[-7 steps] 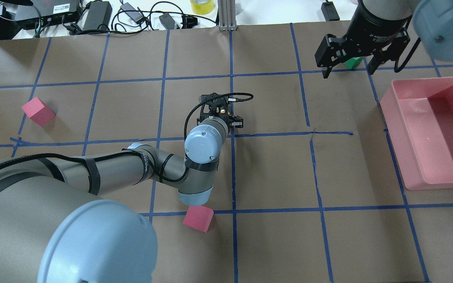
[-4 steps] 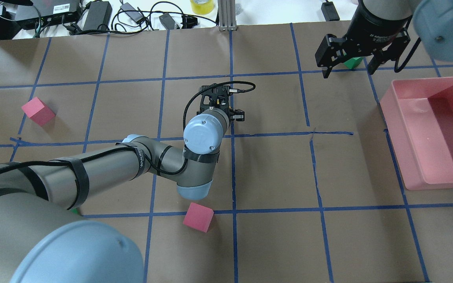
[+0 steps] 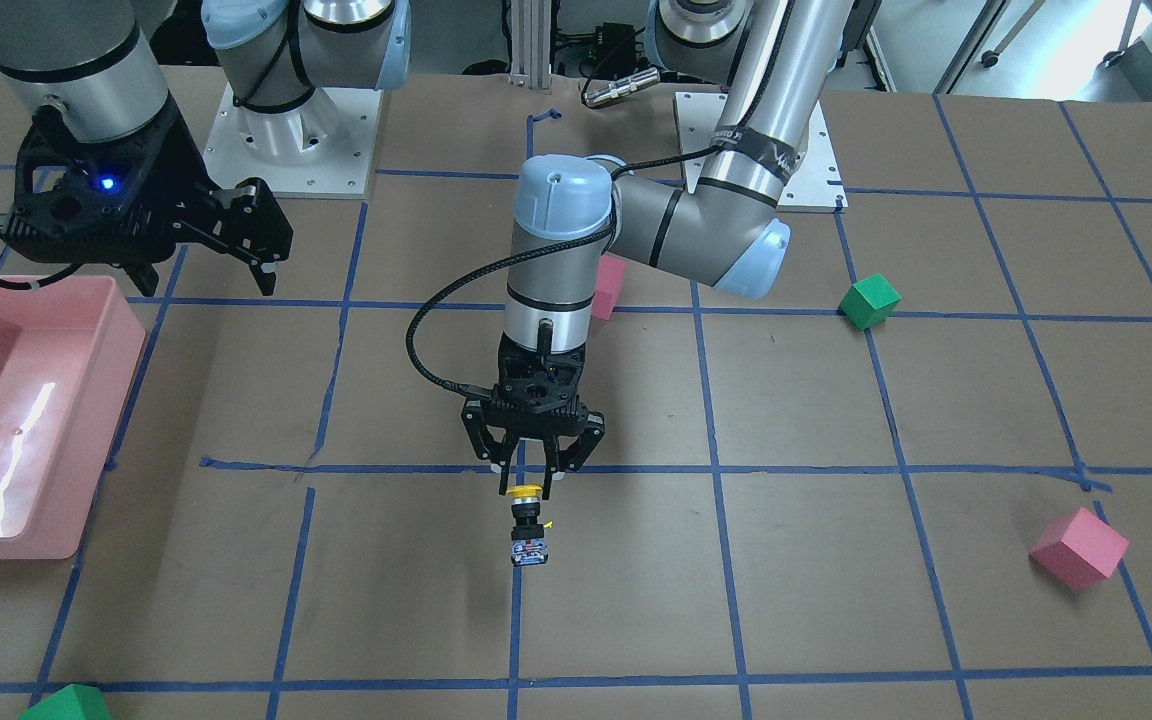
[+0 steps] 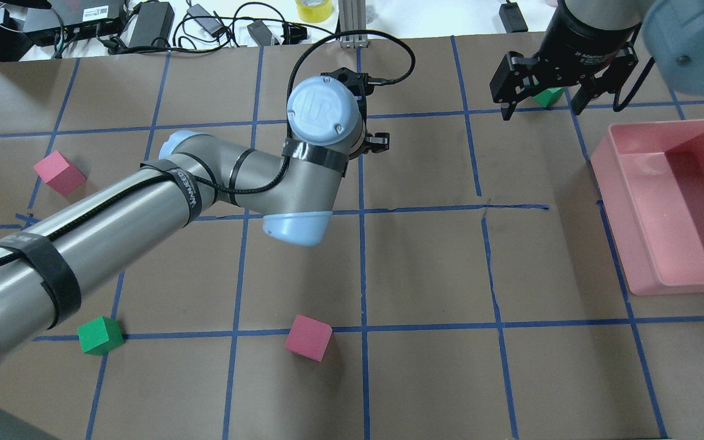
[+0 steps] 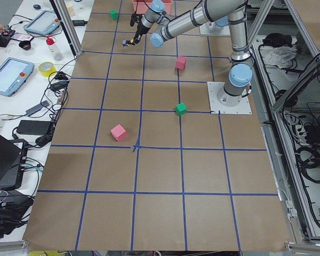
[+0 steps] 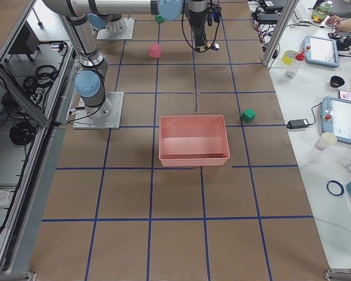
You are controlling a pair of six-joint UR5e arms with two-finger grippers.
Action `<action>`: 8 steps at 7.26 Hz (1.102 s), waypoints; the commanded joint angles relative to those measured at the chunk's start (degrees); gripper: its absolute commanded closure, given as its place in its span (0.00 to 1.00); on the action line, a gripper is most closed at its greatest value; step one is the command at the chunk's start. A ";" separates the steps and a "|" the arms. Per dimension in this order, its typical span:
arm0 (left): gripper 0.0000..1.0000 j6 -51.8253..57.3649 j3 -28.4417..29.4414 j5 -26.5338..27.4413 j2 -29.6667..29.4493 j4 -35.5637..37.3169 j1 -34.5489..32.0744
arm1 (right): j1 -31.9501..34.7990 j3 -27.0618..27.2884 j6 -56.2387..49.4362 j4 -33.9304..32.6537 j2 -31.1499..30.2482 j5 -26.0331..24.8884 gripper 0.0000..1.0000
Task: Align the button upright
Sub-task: 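Lift the button with the left gripper and rotate it cap-up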
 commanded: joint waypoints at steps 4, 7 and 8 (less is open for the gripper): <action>1.00 -0.80 10.65 -12.54 1.48 -40.21 4.30 | -0.03 -0.01 0.00 -0.12 0.00 0.00 0.00; 1.00 -4.30 21.30 -16.24 -6.85 -48.17 4.66 | 0.06 -0.01 0.00 -0.12 0.00 0.00 0.00; 1.00 -4.58 25.25 -17.47 -9.14 -52.19 4.75 | -0.03 -0.01 0.00 -0.12 0.00 0.00 0.00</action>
